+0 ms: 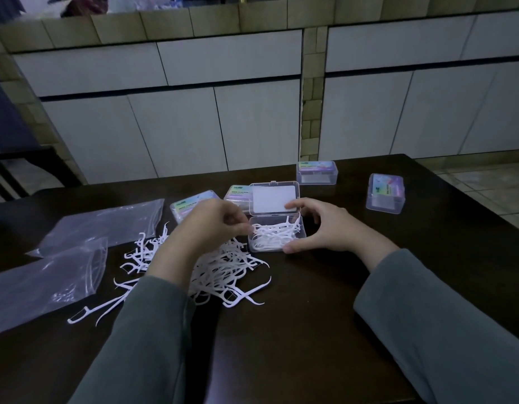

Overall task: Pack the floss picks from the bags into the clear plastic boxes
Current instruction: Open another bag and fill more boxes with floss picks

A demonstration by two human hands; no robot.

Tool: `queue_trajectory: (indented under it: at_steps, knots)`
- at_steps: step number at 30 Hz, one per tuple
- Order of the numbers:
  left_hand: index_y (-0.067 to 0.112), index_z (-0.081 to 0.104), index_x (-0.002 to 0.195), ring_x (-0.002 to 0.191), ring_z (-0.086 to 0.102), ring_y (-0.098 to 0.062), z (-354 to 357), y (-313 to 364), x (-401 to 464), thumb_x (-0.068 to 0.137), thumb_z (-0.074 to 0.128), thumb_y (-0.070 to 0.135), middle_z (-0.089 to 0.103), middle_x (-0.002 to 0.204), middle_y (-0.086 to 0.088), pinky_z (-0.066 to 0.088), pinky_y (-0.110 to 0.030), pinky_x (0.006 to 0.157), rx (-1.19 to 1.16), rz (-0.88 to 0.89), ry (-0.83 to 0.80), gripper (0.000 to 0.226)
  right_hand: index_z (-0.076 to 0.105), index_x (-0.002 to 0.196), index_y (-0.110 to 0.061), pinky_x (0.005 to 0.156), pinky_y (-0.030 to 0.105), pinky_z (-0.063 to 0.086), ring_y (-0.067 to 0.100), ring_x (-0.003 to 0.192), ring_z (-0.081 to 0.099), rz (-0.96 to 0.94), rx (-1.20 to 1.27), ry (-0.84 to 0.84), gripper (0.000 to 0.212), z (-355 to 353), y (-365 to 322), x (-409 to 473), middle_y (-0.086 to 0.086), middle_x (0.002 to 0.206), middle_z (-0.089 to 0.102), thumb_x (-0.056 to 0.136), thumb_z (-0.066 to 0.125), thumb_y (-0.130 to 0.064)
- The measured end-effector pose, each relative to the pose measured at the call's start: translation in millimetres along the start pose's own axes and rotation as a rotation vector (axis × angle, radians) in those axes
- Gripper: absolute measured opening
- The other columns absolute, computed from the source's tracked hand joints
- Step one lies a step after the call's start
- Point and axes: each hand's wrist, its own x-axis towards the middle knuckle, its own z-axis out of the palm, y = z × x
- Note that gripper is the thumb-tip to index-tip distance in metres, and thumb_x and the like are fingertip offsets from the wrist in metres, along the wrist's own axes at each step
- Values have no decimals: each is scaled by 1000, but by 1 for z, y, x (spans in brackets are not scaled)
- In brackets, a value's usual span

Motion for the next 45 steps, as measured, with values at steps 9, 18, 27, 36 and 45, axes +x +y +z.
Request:
queue_trajectory:
  at_steps: [9,18,27,36,45]
  knots:
    - [32,61,82,91,55,-14,3,10,4,89,64,33,61,94,8,49,-36,79,53,72,298,7,41,135,-47,108,44,29,20,129,38,7,-16,-13,84,-3,-3,-1,-8,136,49,62,82,-57]
    - [30,74,100,90,54,-6,19,19,11,90,65,26,62,102,12,45,-25,77,98,107,145,14,41,136,-46,109,44,30,22,131,37,1,-26,-17,83,-3,-4,-3,-7,140,46,64,81,-56]
    - [32,73,104,93,62,-8,42,47,25,83,68,46,69,98,10,53,-31,81,150,71,71,26,43,133,-48,110,44,28,21,134,35,-33,16,-40,82,-4,0,-1,-11,140,47,61,82,-57]
    - [28,66,84,71,55,-7,32,45,21,86,64,32,61,86,8,41,-23,53,-300,-15,120,5,40,137,-42,109,41,25,20,133,34,-28,-3,-31,83,-6,-7,-6,-8,139,48,66,82,-51]
    - [24,70,80,67,59,4,23,34,13,82,68,21,74,84,8,44,-24,60,-426,-70,1,4,41,134,-49,102,38,29,21,129,36,-12,-34,-17,83,-3,-3,-3,-11,133,49,62,80,-61]
